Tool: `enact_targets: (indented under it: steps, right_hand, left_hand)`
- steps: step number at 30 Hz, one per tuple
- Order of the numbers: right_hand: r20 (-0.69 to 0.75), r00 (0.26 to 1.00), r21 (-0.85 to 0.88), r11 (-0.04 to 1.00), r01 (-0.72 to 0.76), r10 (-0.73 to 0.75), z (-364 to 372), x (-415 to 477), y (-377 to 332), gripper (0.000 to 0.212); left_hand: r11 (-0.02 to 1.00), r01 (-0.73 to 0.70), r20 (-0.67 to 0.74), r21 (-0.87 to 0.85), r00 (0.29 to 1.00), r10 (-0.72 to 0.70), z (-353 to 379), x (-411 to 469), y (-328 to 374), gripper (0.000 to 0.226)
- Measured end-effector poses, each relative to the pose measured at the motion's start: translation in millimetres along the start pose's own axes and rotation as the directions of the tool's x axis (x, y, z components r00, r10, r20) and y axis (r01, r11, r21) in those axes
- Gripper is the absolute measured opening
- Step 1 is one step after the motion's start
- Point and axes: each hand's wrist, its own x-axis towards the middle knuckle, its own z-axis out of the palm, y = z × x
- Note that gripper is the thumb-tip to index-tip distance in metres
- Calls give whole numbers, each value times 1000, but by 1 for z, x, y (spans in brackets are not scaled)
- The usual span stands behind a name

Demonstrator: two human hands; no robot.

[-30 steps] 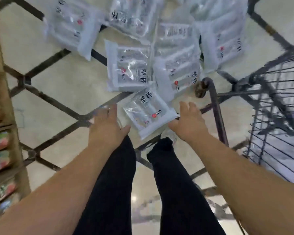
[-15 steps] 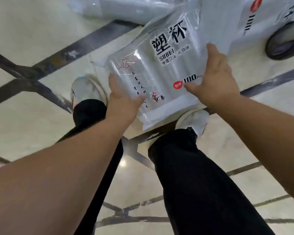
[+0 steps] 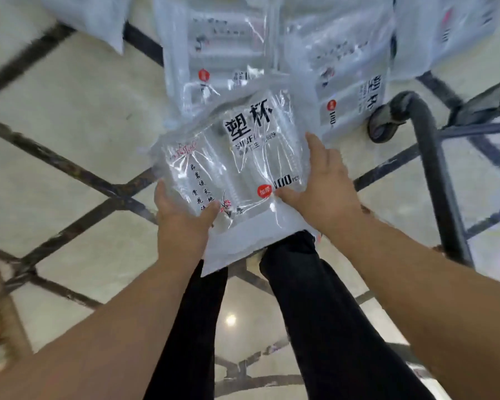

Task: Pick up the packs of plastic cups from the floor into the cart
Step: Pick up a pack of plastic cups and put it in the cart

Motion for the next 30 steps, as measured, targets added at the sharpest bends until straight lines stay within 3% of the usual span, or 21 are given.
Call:
enact_targets:
  steps: [8,11,13,18,24,30]
  right_hand:
    - [-87,995,163,986,-27,41,-213,-232,-122,105]
    - [-171,983,206,978,-37,73,-288,-304,-137,104]
    - [-270,957,233,972,-46,110,-329,-344,-139,104]
    - [-500,822,366,927,-84,272,-391,-417,-114,102]
    - [-528,657,638,762,-111,538,-392,-485,-60,101]
    - [-465,516,801,590,-102,720,-364,-533,16,96]
  left_hand:
    - [916,-280,43,286,959,280,-217,-203,162,100]
    - [819,-487,95,304,871,482,-256,-268,219,84]
    - [766,-579,139,279,814,564,-267,-305,255,90]
    - [530,-806,299,264,591,749,-250,-374,326,105]
    - [172,-937,534,305,318,784,-188,-429,375,108]
    - [85,-984,683,156,170,711,-111,-510,383,105]
